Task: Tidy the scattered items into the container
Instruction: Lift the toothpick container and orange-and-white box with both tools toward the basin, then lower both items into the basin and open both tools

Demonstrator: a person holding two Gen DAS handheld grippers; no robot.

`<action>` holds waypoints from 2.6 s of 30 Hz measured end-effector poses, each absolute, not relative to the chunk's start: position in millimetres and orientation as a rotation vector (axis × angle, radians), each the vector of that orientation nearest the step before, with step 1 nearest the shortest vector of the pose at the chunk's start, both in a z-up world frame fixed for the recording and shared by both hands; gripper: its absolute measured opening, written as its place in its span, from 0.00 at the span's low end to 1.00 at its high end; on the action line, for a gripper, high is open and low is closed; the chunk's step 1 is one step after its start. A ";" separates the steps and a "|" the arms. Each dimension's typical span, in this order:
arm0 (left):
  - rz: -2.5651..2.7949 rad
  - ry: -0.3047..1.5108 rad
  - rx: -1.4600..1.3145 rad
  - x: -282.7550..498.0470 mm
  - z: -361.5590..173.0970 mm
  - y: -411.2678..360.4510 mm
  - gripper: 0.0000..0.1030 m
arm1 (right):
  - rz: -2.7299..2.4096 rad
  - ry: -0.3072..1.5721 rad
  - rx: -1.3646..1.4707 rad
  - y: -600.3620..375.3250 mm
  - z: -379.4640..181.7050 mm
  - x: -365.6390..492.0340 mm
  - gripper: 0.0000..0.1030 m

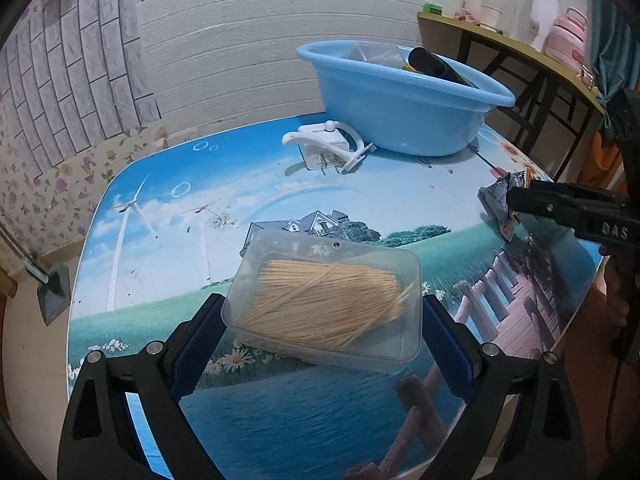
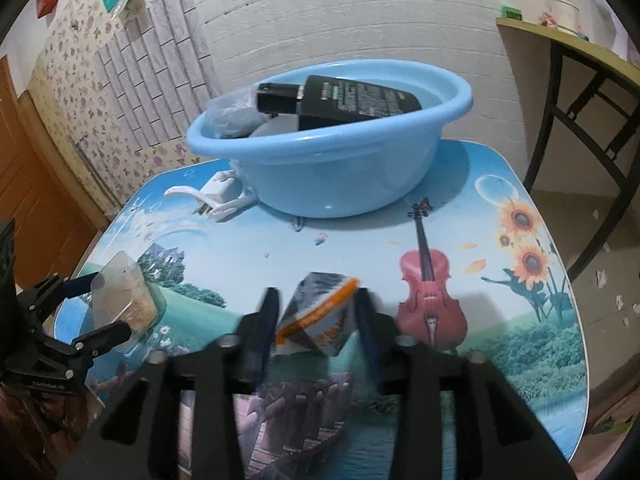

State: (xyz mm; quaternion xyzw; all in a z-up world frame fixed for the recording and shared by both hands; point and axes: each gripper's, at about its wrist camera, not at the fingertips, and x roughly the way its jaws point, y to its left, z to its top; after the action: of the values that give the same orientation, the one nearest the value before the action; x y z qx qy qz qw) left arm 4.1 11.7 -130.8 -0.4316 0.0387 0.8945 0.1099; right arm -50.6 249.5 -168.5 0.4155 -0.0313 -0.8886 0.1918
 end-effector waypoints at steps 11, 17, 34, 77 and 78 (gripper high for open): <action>2.544 0.205 -1.235 -7.0 -138.5 12.5 0.93 | -2.466 0.025 1.182 241.8 -178.9 -46.1 0.55; 2.548 0.200 -1.244 -13.3 -144.2 15.8 0.91 | -2.468 0.058 1.194 237.5 -185.0 -51.3 0.53; 2.702 0.045 -1.026 -18.3 -67.6 17.7 0.90 | -2.470 -0.100 0.968 255.1 -132.2 -40.0 0.29; 2.620 0.157 -0.867 -157.9 -23.1 122.7 0.91 | -2.593 -0.086 0.874 280.1 -104.3 -172.5 0.34; 2.621 0.156 -0.868 -157.3 -23.0 122.4 0.91 | -2.595 -0.090 0.875 280.5 -104.1 -171.8 0.34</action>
State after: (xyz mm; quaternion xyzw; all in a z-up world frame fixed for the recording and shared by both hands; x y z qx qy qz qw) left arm -157.3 122.4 -23.0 -0.3084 0.0554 0.9310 0.1871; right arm -171.8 280.5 -104.1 0.3130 -0.0320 -0.9280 0.1995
